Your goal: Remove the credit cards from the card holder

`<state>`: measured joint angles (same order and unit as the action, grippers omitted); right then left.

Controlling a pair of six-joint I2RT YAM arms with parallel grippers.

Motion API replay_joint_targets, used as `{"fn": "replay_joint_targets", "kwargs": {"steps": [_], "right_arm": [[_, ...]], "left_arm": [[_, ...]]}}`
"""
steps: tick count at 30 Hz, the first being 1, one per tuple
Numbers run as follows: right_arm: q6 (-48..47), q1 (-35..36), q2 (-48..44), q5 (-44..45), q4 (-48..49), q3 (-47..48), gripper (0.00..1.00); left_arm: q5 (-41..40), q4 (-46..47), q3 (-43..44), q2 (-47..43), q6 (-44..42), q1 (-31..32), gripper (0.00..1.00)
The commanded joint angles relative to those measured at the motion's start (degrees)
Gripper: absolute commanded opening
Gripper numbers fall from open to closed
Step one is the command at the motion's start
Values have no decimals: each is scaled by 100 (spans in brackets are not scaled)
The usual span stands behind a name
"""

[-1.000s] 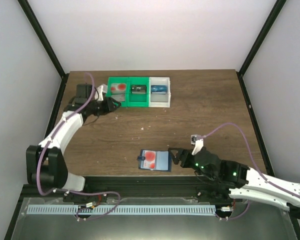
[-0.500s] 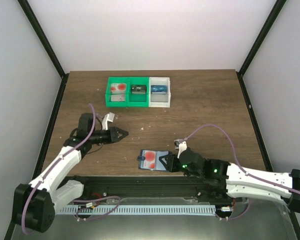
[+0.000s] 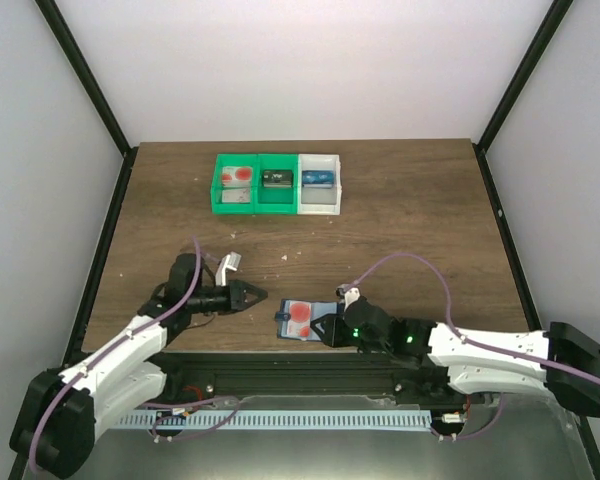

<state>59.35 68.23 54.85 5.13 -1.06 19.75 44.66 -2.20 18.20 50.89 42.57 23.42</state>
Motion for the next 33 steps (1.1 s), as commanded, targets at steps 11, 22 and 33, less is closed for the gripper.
{"fn": "replay_joint_targets", "kwargs": {"steps": [11,22,33], "right_arm": [[-178,-609,1136,-915,1168,-126,30],[-257,-902,1878,-1196,1782,-128,27],[-251,-1078,2306,-1323,2054,-171,25]], "left_arm": [[-476,2248,-547,1424,690,1045,16],[-416,3143,-667,2575,747,1245,13],[-522,3282,-695,3207,669,1397,13]]}}
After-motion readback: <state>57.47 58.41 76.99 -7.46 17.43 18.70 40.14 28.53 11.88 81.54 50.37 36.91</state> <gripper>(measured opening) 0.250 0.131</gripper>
